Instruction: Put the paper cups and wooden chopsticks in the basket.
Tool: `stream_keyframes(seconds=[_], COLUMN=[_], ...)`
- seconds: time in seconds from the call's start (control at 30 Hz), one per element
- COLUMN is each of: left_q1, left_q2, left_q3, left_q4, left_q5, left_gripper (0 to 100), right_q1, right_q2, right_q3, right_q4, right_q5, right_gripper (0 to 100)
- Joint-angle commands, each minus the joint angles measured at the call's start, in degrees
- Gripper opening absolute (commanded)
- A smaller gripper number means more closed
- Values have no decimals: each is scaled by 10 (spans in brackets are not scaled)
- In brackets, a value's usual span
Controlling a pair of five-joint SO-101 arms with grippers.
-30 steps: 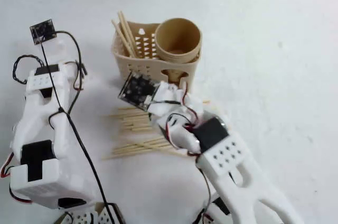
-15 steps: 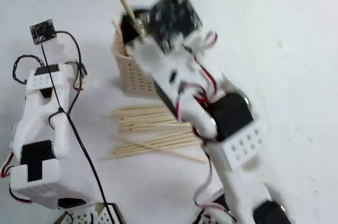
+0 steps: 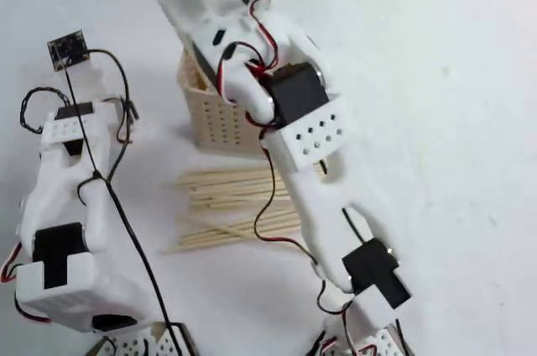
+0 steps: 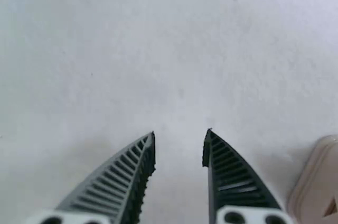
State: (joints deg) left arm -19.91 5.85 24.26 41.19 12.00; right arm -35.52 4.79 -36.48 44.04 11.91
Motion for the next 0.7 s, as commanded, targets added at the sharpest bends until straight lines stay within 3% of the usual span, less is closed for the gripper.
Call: stream_keyframes(seconds=[0.0,0.17,0.33,0.67], left_q1=[-2,-2,-2,-2], left_q2=[-15,-15,-15,-15], left_q3=[-7,-6,-4,-4], left_q4=[-11,-11,-11,-11], left_q5=[5,5,5,5], left_gripper=[165,165,165,165], right_q1=[8,6,5,-2], right_q2=[-7,-7,-22,-109], right_q3=[-33,-37,-38,-32], right_q4=[27,60,135,490], right_q5=[-6,-6,-5,25], right_gripper=[37,166,183,183])
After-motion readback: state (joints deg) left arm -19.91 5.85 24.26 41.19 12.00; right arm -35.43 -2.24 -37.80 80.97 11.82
